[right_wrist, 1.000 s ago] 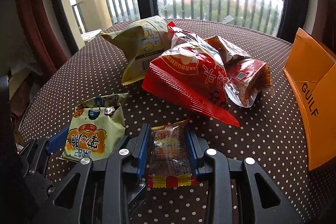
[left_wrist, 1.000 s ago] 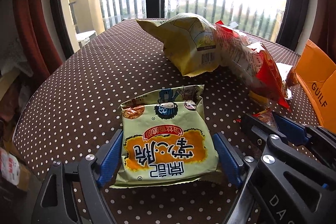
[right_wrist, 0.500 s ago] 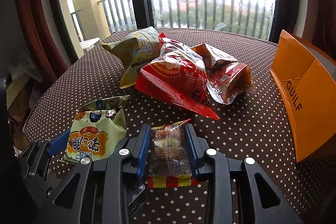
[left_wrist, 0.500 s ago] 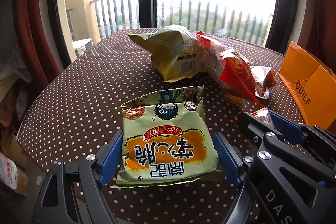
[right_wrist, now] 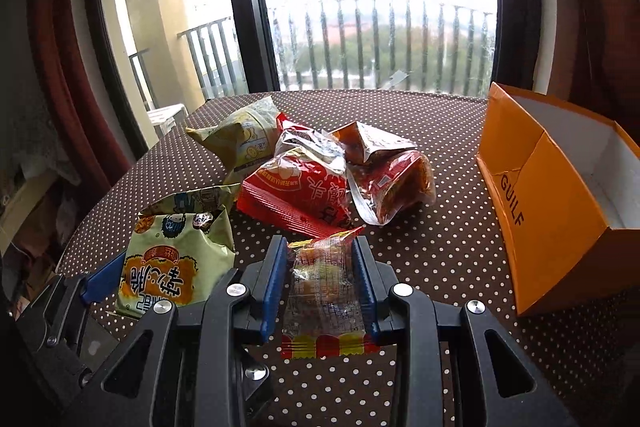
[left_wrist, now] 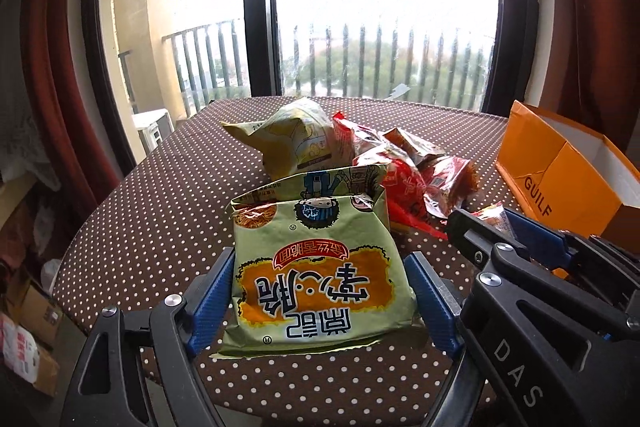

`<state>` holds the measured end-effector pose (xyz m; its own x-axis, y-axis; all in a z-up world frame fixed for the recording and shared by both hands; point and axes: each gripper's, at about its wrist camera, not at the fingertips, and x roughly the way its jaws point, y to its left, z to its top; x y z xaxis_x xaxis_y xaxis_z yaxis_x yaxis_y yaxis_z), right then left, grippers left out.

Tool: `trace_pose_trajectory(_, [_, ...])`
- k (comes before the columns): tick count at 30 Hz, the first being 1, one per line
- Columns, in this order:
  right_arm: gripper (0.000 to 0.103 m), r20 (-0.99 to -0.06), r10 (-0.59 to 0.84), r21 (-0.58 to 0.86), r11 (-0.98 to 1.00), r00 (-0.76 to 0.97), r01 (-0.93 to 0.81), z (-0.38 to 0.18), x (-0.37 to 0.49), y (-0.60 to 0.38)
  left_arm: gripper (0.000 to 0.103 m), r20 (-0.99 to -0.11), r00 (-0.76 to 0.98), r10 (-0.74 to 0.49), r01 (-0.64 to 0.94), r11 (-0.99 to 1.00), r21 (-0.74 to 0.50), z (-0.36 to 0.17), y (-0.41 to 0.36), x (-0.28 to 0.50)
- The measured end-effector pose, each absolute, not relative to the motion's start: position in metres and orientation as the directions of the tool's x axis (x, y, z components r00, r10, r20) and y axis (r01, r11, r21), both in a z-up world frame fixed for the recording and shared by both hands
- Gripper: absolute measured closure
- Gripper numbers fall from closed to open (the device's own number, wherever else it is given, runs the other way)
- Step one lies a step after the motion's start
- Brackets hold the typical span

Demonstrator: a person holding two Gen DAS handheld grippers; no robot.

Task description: Organize snacks

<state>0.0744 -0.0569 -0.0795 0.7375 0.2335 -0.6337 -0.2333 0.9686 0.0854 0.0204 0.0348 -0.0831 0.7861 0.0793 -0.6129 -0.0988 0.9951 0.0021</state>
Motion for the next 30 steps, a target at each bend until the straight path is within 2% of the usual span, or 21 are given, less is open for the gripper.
trace_pose_trajectory(14, [0.067,-0.571,0.228,0.109,0.973,0.789,-0.202,-0.044,0.082,-0.096,0.019,-0.556,0.83,0.049,-0.049,0.999,0.015,-0.039,-0.006,0.027])
trace_pose_trajectory(30, [0.067,-0.508,0.181,0.13,0.983,0.842,-0.133,-0.019,0.095,-0.151,0.019,-0.506,0.862,-0.018,0.041,0.999,0.034,-0.014,-0.056,0.052])
